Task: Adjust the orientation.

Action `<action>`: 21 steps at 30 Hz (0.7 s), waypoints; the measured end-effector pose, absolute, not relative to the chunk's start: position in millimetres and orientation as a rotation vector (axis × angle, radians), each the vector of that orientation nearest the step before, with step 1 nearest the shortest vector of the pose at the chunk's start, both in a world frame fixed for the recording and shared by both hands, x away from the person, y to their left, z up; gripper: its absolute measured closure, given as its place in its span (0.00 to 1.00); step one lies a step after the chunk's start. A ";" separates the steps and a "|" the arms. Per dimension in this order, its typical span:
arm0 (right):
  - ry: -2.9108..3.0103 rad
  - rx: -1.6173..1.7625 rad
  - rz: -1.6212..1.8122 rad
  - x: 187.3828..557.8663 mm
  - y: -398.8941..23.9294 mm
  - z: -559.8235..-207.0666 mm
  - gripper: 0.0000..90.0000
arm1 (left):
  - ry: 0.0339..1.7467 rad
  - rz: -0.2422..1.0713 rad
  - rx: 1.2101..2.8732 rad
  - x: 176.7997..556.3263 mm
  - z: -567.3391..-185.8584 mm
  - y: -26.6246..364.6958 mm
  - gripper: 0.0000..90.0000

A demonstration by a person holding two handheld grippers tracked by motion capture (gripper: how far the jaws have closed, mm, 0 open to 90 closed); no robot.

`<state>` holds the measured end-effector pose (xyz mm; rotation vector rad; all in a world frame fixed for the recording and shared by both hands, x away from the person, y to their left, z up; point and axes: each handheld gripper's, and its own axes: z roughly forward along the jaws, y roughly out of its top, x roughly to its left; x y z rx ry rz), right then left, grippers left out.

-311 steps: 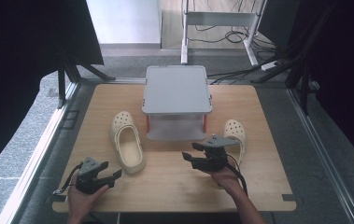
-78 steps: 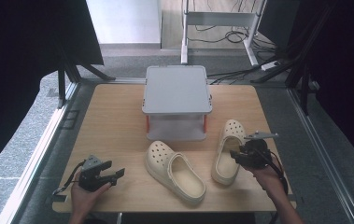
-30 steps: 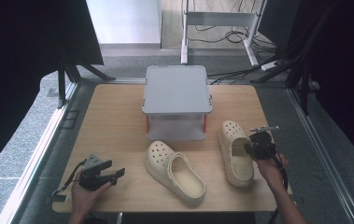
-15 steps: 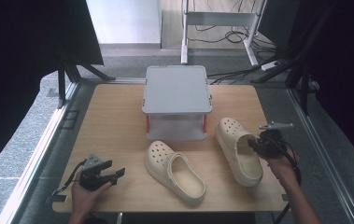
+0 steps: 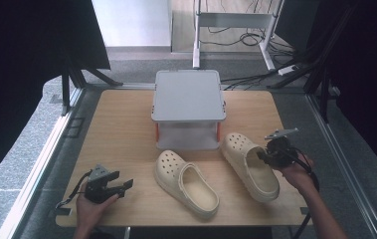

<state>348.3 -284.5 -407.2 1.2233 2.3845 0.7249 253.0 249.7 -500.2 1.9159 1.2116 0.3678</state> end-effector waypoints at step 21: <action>2.533 0.911 0.916 356.1 -220.1 -420.8 0.85 | 1.210 0.370 1.918 252.5 -499.8 250.0 0.36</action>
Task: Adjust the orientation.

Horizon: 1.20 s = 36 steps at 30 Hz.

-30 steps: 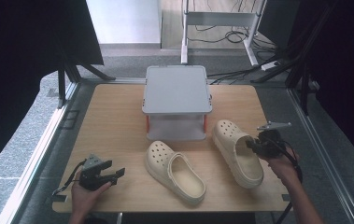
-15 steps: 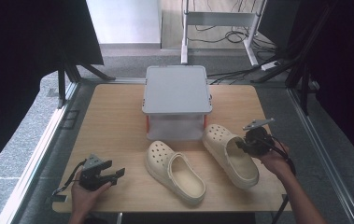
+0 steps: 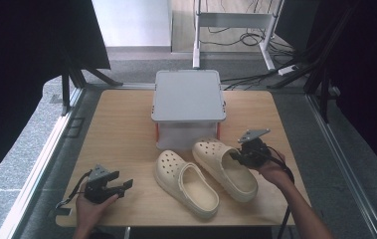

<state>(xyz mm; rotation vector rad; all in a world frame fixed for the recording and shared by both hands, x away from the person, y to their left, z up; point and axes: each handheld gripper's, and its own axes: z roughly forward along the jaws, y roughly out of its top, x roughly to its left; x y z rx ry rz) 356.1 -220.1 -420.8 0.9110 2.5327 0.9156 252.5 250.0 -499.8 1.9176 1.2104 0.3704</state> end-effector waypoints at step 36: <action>2.527 0.795 0.954 358.1 -174.8 -433.9 0.58 | 1.207 0.366 1.923 252.6 -500.1 249.9 0.36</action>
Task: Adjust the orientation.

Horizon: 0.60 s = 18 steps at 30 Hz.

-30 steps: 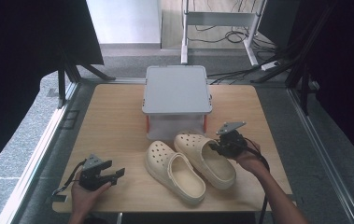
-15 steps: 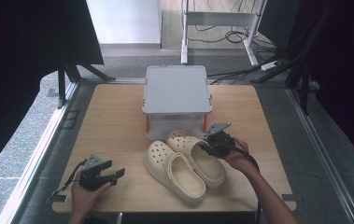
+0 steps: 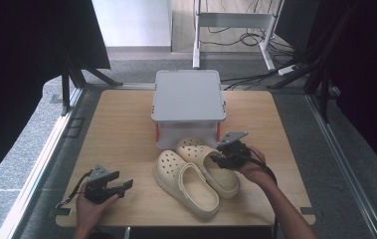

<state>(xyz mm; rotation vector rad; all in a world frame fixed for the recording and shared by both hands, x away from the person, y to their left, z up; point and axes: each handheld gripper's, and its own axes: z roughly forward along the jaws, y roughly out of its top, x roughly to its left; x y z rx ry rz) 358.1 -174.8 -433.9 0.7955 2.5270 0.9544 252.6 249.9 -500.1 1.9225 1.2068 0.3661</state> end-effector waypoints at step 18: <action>2.477 0.833 1.097 323.8 -194.6 -408.9 0.54 | 1.206 0.361 1.916 252.6 -500.2 249.1 0.36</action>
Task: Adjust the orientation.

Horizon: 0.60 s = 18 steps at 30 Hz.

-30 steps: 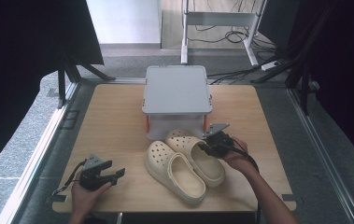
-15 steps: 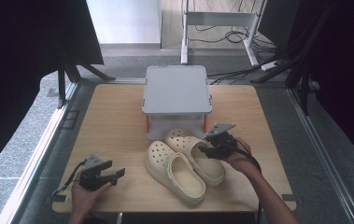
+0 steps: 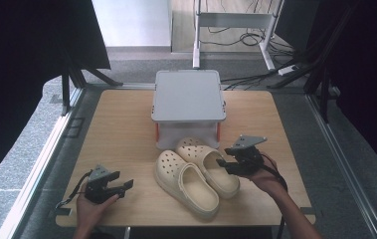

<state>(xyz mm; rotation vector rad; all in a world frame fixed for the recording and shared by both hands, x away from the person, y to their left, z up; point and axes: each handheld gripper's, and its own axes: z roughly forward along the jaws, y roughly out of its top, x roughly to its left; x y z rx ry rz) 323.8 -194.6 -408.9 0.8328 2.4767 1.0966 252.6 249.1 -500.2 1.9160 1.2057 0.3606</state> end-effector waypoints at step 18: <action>2.586 0.854 1.034 320.8 -164.8 -416.7 0.54 | 1.207 0.361 1.916 252.8 -500.1 249.2 0.36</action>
